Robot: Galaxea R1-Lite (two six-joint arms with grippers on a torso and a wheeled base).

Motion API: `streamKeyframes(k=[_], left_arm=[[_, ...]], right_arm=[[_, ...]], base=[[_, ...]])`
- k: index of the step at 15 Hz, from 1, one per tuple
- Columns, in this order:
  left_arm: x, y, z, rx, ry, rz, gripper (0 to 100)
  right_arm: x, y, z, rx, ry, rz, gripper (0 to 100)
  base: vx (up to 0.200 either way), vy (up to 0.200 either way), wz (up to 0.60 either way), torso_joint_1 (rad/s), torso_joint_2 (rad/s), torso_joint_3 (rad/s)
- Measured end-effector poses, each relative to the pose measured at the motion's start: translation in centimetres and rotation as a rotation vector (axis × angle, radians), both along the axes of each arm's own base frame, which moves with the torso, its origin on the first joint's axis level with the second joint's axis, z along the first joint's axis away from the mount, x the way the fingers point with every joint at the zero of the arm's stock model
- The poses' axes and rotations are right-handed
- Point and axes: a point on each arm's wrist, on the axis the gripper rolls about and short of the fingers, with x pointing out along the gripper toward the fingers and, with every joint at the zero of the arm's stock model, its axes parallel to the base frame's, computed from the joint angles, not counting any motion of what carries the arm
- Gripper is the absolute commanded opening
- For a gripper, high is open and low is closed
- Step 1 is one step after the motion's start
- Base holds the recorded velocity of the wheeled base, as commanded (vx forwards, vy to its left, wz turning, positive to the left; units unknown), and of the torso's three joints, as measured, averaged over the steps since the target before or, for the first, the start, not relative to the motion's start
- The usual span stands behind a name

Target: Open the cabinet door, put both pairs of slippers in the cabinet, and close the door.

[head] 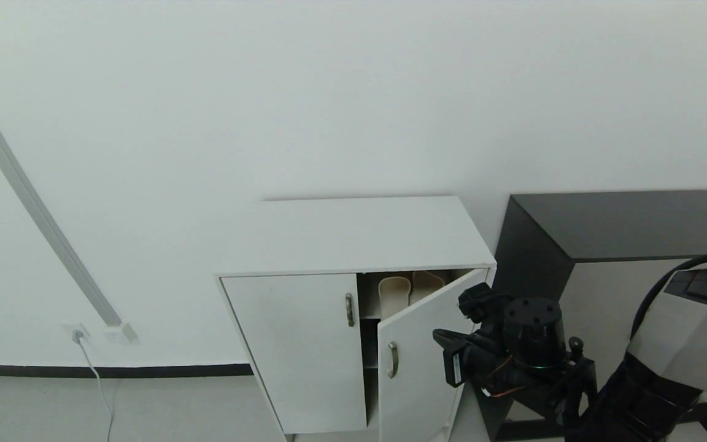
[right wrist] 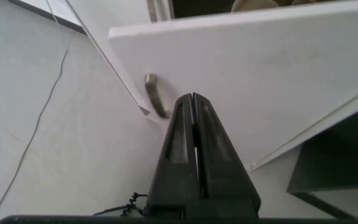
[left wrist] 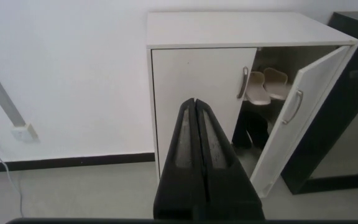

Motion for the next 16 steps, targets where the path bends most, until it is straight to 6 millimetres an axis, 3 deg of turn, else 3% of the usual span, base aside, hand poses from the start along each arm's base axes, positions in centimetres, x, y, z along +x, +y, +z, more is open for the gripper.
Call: streamKeyframes(k=[6,16], left_arm=[[0.0,0.0,0.0,-0.001,0.000,0.000,0],[0.0,0.0,0.0,-0.001,0.000,0.002,0]], right_arm=[[0.6,0.7,-0.5,-0.001,-0.002,0.003,0],[5.1,3.7,-1.5,0.015,-0.033,-0.014,0]], base=[[0.000,0.000,0.00,0.000,0.00,0.000],[0.000,0.000,0.00,0.000,0.00,0.000]])
